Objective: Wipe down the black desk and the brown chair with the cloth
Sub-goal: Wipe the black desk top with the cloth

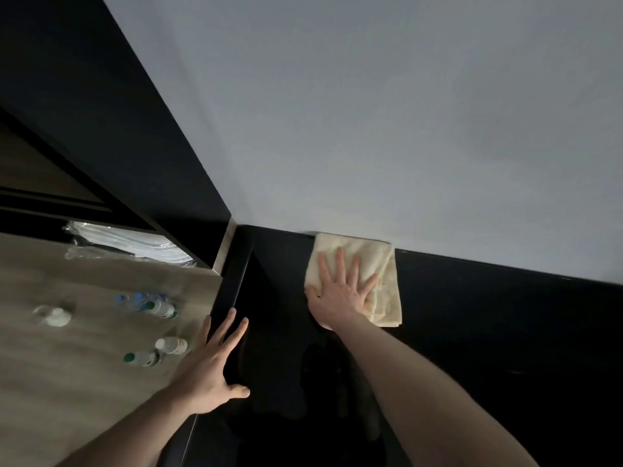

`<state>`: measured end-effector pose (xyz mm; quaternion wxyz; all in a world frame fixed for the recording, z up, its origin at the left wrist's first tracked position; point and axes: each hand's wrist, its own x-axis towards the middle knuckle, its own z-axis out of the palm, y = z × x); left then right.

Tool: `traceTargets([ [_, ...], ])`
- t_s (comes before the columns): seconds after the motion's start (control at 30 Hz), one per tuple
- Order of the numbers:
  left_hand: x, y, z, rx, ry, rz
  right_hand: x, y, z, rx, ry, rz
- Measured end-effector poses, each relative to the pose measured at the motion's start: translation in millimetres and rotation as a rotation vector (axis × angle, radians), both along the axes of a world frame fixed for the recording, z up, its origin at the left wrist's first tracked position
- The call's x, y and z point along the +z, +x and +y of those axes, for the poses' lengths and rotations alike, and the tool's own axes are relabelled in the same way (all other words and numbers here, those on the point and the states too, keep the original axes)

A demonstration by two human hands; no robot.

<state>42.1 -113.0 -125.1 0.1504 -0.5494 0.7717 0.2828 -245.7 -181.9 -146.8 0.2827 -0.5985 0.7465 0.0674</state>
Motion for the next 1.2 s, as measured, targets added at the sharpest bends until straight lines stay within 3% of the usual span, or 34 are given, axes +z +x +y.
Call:
traceTargets([
  [0.27,-2.1,-7.8,-14.4,-0.011,0.036,-0.031,13.0,105.5,-42.8,0.302,0.034,-0.177],
  [0.47,6.0,-7.4,-21.8,0.029,0.089,-0.05,27.6,50.6,-5.8,0.296,-0.1,-0.215],
  [0.53,12.9,-8.8,-27.9,0.074,0.004,-0.016,31.3,15.4,26.2,0.203,-0.103,-0.162],
  [0.63,26.3,-24.3,-45.3,0.253,-0.305,0.169,29.4,-39.9,78.7,0.024,0.0,-0.069],
  [0.7,33.9,-43.8,-64.7,0.291,-0.413,0.238,24.7,-71.7,113.0,-0.074,0.093,-0.021],
  [0.93,-4.6,-108.9,-114.1,0.074,0.012,-0.037,8.9,-105.4,182.9,-0.207,0.168,-0.025],
  [1.2,-11.6,-136.5,-91.5,0.13,0.114,-0.057,-0.6,-111.1,186.3,-0.15,0.2,-0.038],
])
